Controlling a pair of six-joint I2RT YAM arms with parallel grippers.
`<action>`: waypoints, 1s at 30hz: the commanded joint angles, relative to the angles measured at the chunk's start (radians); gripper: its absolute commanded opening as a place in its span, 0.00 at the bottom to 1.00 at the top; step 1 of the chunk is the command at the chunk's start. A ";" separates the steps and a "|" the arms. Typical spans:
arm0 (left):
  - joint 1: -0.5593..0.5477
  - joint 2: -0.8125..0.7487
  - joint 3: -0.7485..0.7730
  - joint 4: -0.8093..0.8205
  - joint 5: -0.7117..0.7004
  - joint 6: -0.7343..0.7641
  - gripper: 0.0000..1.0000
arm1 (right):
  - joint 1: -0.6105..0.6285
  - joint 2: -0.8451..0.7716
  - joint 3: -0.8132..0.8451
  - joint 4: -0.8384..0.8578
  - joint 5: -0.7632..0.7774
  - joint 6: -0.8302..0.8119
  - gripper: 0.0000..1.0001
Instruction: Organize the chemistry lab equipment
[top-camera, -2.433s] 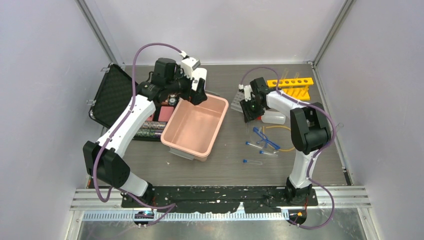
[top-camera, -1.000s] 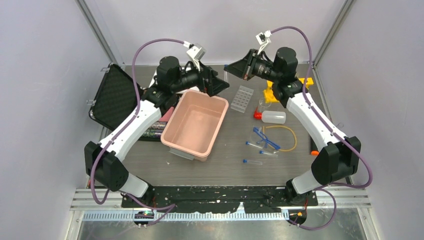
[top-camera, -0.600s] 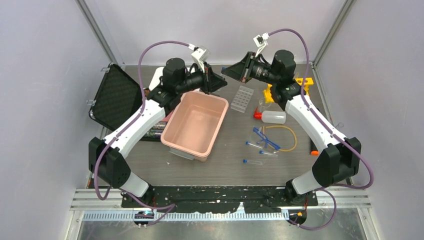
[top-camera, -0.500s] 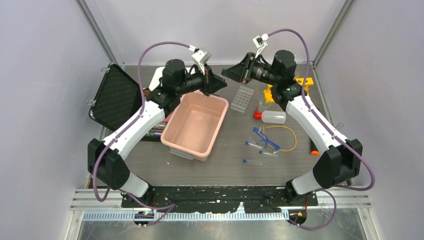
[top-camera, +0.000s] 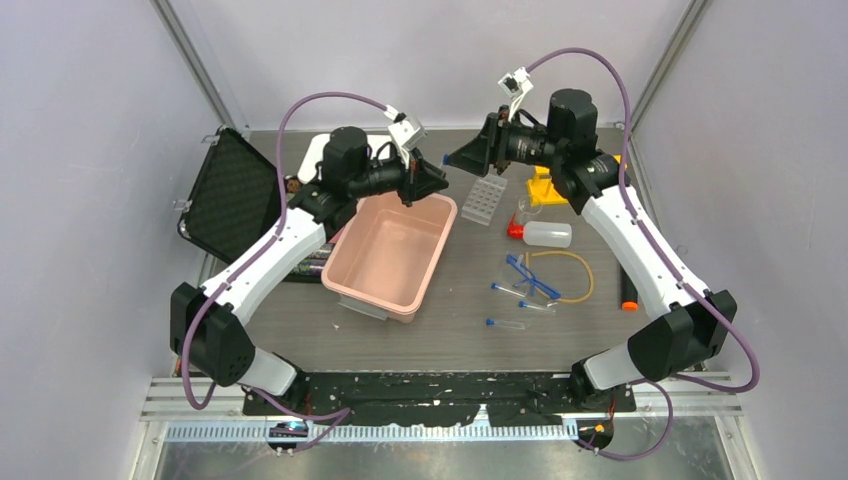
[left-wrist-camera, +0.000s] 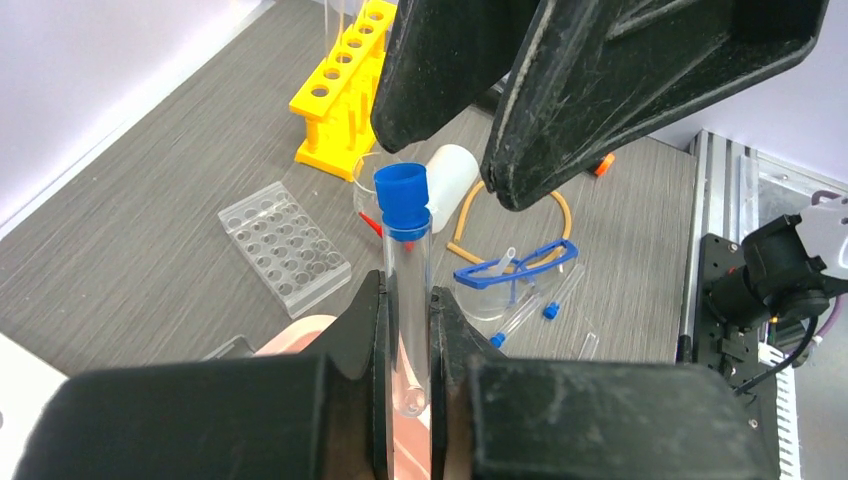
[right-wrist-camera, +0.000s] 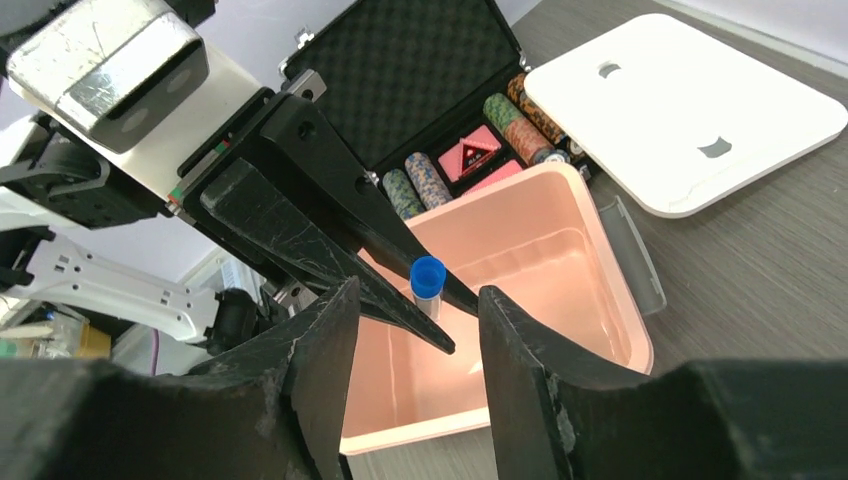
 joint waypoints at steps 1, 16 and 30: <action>-0.002 -0.033 0.013 -0.007 0.047 0.053 0.00 | 0.015 0.013 0.078 -0.128 -0.006 -0.122 0.51; -0.026 -0.005 0.053 -0.068 0.074 0.103 0.00 | 0.049 0.046 0.110 -0.164 0.023 -0.172 0.16; 0.142 -0.045 0.105 -0.230 0.010 0.047 1.00 | -0.021 0.044 -0.023 -0.041 0.613 -0.424 0.05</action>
